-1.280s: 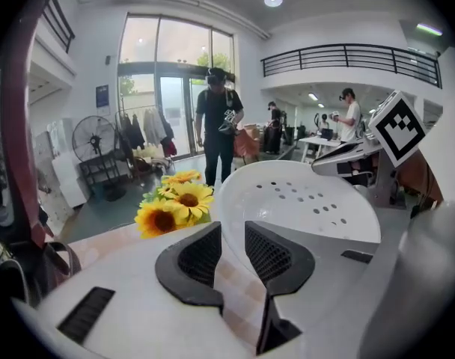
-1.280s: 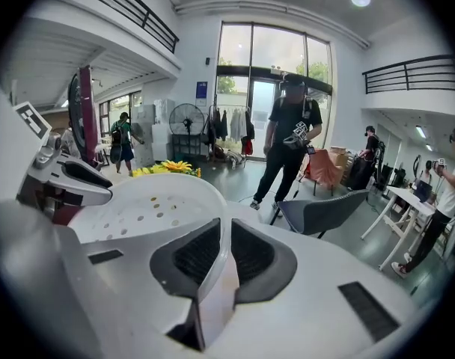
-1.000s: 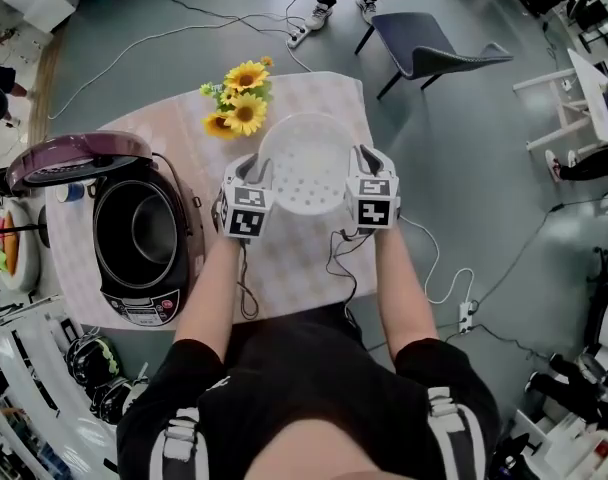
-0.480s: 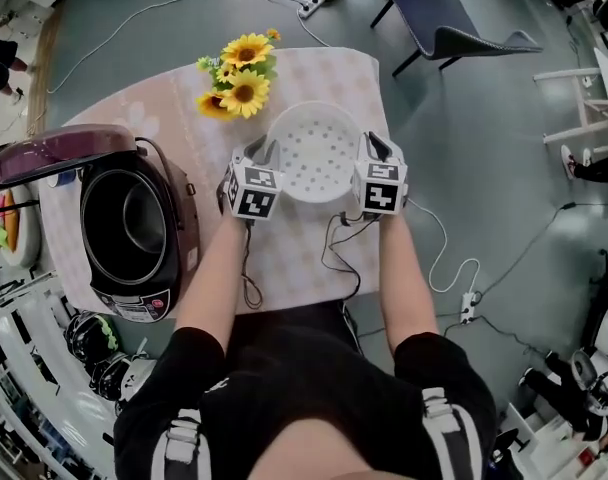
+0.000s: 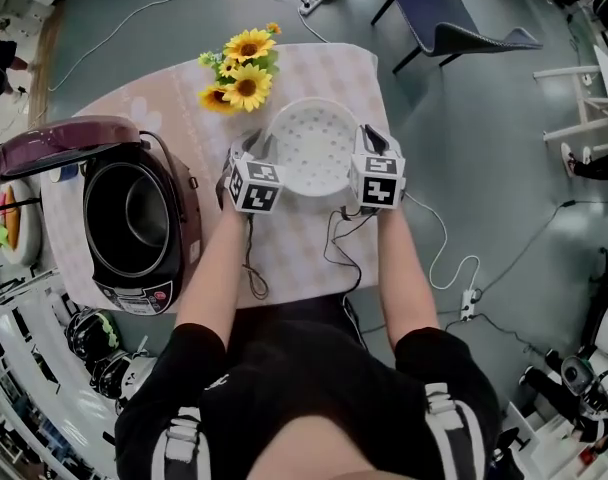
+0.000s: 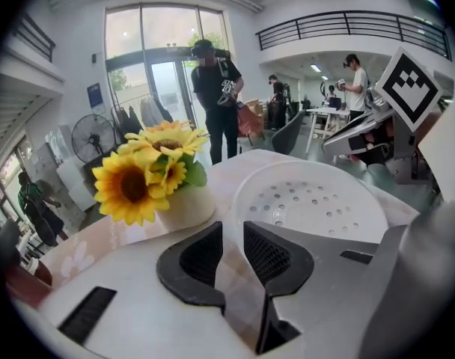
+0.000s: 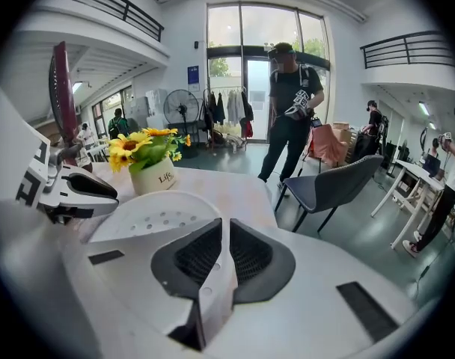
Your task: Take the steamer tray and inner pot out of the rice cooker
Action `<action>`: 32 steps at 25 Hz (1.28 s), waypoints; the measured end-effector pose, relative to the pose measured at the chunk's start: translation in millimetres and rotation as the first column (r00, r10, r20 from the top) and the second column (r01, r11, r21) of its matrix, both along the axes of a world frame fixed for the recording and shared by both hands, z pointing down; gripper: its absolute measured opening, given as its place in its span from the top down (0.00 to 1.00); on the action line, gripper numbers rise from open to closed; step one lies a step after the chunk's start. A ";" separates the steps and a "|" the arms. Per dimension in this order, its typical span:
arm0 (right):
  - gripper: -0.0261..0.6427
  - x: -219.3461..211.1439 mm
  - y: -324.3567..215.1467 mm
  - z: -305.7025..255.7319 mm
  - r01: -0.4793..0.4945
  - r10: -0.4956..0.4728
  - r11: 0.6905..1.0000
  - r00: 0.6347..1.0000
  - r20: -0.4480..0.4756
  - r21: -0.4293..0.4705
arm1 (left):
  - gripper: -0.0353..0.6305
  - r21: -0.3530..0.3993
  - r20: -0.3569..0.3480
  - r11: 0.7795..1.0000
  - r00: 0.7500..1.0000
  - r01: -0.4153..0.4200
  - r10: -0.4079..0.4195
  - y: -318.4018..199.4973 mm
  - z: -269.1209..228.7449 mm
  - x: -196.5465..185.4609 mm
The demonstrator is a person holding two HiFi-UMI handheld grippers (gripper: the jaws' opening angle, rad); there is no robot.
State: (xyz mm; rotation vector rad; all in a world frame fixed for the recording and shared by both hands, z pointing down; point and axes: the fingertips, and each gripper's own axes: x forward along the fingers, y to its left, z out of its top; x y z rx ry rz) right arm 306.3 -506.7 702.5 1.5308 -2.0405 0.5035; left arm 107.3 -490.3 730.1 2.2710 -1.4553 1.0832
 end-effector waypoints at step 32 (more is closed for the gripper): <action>0.96 -144.4 199.4 -331.6 -0.034 -0.136 0.803 0.962 0.238 0.595 | 0.94 0.510 -0.365 0.856 0.922 0.086 0.125 195.0 -345.5 -99.9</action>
